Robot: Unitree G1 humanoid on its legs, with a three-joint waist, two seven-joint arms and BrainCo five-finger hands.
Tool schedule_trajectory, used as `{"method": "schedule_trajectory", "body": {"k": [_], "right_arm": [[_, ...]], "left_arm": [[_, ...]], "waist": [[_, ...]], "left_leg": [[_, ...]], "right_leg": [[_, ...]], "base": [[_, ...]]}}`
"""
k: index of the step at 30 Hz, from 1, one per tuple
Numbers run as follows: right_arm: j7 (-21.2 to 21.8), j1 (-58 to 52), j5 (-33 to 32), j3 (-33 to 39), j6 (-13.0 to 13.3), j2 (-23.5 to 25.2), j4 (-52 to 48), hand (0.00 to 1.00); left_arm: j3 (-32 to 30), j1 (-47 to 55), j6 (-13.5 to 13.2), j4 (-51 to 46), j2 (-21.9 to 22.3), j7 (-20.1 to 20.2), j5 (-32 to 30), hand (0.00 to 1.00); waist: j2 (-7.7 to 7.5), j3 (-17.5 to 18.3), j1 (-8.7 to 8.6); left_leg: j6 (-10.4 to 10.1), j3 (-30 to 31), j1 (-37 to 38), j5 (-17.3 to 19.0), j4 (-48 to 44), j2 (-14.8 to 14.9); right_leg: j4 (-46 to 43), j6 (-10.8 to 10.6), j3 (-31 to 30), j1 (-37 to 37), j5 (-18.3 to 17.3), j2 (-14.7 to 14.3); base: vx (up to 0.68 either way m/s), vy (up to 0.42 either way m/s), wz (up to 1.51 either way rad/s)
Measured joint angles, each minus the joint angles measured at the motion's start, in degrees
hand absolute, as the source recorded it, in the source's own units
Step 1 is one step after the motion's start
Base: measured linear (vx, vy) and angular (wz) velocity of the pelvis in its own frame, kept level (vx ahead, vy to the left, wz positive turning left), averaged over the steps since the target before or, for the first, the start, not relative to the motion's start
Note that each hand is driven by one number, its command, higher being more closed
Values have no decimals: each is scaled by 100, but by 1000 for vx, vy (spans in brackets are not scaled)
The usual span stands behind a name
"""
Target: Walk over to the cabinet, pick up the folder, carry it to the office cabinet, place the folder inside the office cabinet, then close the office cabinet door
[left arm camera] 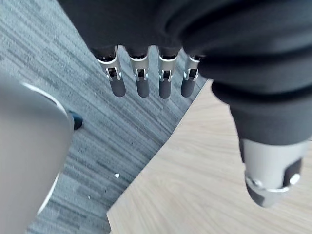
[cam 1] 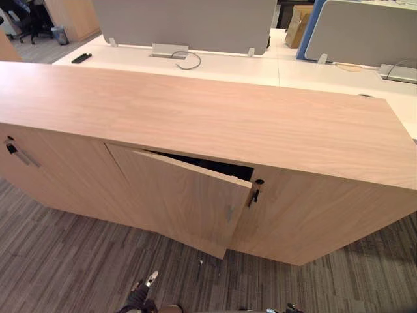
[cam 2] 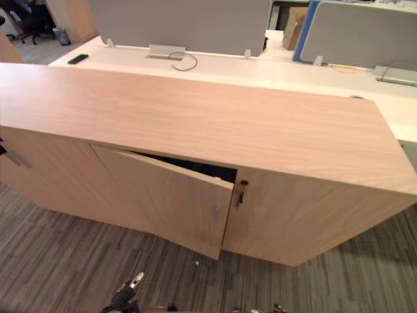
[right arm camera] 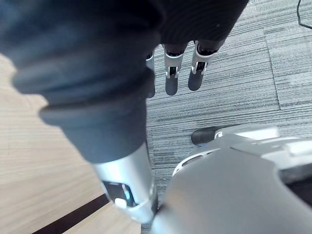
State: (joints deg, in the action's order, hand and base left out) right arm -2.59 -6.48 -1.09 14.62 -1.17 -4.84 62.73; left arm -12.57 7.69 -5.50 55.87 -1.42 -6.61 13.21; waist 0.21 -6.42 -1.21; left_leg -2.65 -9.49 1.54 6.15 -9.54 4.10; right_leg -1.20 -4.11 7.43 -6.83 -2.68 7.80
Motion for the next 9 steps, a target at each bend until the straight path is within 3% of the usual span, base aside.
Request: {"method": "schedule_trajectory", "body": {"k": [3, 9], "right_arm": [[-13, -76, -11, -1, 9, 11, -10, 0], [-8, -222, -251, 2, 5, 28, -23, 0]], "left_arm": [[-104, 51, -11, 125, 32, 55, 34, 0], [-121, 90, 4, 222, 6, 581, 652, 0]], "waist": [[-11, 194, 40], [-18, 302, 53]], "left_leg": [[22, -229, 262, -302, 658, -97], [-50, -310, 643, -548, 1276, -69]], "right_leg": [[57, -72, -149, 155, 42, 43], [188, -90, -140, 44, 54, -55]], "base": [[44, 58, -32], [25, -4, -7]]}}
